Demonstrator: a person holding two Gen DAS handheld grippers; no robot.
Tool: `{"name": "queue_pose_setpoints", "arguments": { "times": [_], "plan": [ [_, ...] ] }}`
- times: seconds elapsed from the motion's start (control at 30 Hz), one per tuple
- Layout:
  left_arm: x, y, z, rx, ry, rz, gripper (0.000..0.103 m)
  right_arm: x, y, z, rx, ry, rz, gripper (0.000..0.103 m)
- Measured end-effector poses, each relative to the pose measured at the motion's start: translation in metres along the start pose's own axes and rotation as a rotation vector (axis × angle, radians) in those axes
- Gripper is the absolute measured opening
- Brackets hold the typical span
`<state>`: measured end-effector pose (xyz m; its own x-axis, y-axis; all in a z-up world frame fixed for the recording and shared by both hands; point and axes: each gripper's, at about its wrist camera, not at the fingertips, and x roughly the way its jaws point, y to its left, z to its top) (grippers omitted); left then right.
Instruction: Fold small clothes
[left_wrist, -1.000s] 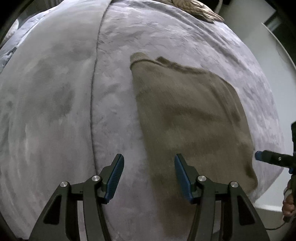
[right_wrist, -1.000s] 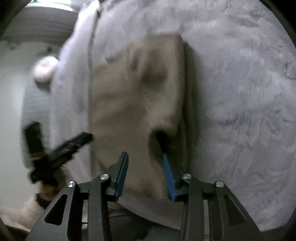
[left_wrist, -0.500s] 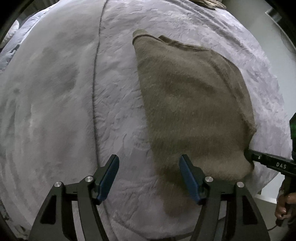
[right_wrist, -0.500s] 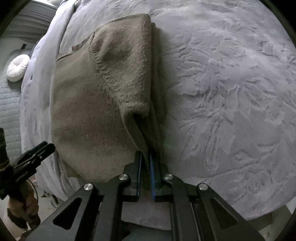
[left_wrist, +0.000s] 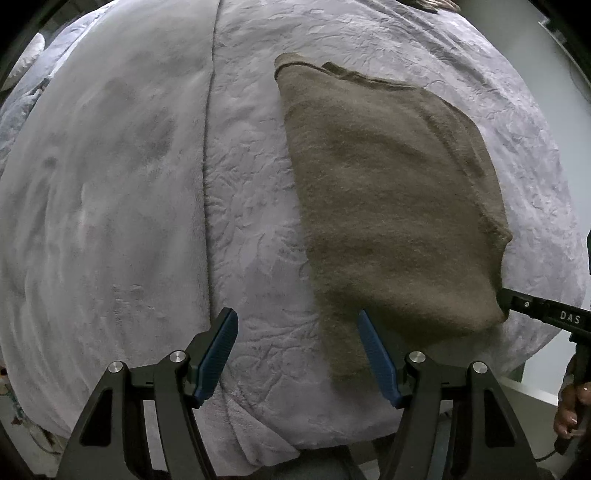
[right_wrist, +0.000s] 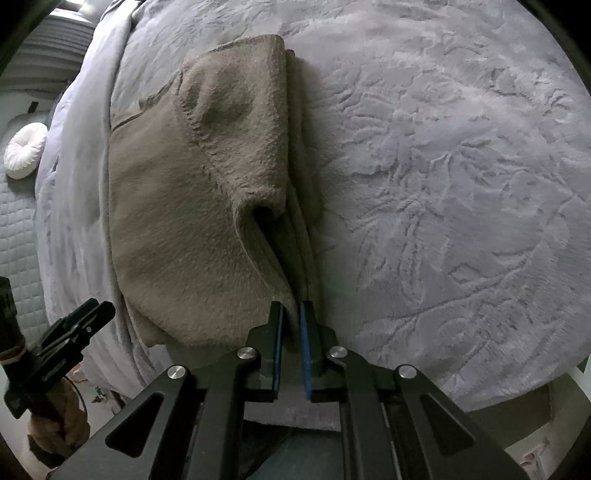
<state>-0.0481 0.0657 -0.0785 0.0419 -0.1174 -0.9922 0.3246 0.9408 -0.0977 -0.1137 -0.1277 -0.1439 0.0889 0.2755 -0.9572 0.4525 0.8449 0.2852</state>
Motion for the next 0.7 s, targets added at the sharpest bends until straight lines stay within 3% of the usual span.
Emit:
{"name": "queue_pose_setpoints", "arguments": {
  "times": [0.7],
  "plan": [
    [-0.01,-0.011,0.023,-0.001,-0.007,0.019,0.069,-0.03,0.022,0.025,-0.022,-0.029,0.007,0.01]
  ]
}}
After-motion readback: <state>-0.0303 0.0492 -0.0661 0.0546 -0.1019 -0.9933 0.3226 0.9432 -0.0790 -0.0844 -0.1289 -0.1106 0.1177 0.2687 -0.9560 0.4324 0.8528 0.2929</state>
